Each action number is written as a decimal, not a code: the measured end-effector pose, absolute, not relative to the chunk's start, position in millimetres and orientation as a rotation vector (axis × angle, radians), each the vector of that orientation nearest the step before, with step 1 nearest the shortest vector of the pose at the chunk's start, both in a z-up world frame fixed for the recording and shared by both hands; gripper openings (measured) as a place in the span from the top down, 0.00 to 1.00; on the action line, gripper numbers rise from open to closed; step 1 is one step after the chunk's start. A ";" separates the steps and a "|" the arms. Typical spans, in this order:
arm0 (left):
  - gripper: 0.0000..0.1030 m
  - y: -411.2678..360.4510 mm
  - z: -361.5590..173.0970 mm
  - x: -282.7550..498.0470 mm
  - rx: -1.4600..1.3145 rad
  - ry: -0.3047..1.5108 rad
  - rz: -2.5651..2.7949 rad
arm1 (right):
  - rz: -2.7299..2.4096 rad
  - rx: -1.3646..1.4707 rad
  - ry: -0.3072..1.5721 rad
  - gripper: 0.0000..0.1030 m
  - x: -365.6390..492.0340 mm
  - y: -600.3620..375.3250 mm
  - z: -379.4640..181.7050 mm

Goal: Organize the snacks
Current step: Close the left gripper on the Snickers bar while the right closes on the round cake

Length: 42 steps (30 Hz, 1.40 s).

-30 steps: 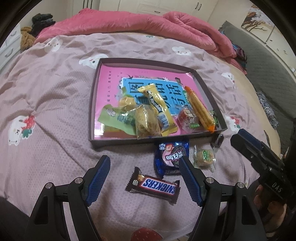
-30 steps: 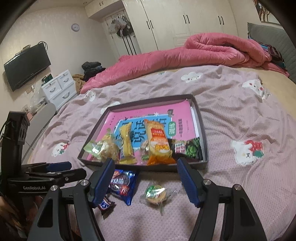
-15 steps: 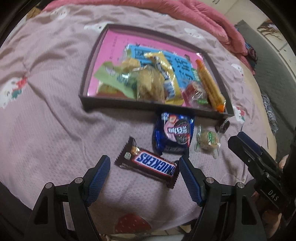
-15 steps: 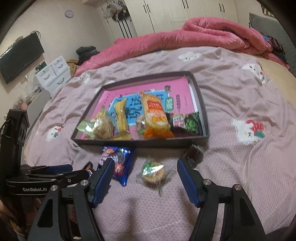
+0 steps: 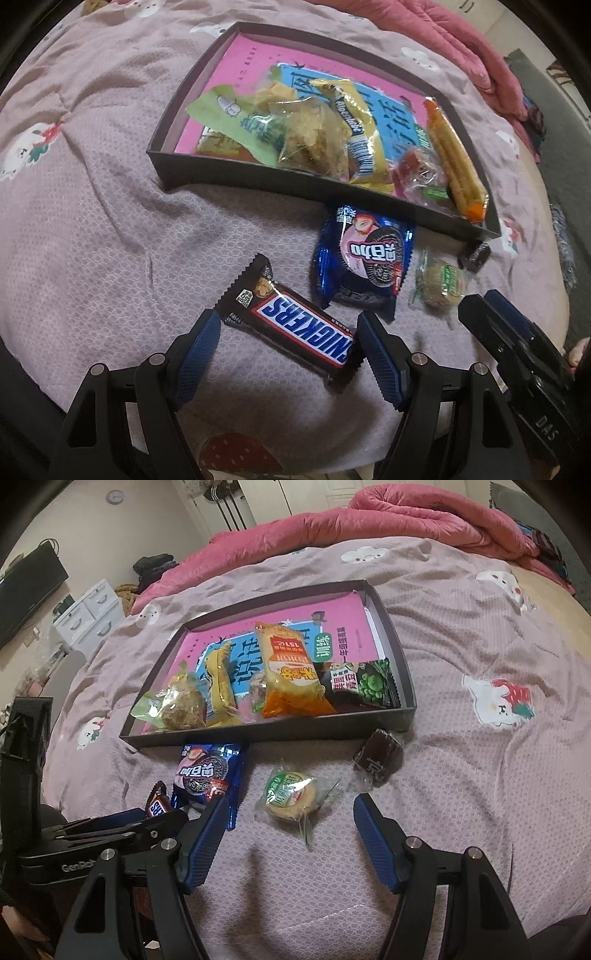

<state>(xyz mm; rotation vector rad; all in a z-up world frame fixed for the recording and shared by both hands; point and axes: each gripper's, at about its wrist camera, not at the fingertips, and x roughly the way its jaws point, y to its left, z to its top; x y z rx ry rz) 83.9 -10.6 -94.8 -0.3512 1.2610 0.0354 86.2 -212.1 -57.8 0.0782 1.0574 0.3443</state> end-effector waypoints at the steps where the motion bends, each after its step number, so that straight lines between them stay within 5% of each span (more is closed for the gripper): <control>1: 0.25 -11.4 -95.7 85.0 -0.350 1.261 0.040 | 0.345 0.076 1.061 0.33 86.5 -211.4 -58.5; 9: 0.25 -4.5 -99.9 89.2 -0.369 1.253 0.031 | 0.348 0.058 1.091 0.33 90.3 -202.3 -68.1; 14: 0.36 5.9 -98.9 89.4 -0.383 1.250 0.036 | 0.351 0.081 1.098 0.33 94.3 -202.1 -74.1; 22: 0.43 11.1 -95.9 82.4 -0.371 1.251 0.022 | 0.362 0.093 1.107 0.52 100.9 -198.0 -82.4; 34: 0.44 16.6 -97.9 79.5 -0.357 1.251 0.060 | 0.380 0.004 1.068 0.63 106.5 -184.1 -85.5; 42: 0.61 23.7 -98.4 79.1 -0.365 1.250 0.047 | 0.378 0.019 0.993 0.64 97.9 -194.5 -66.1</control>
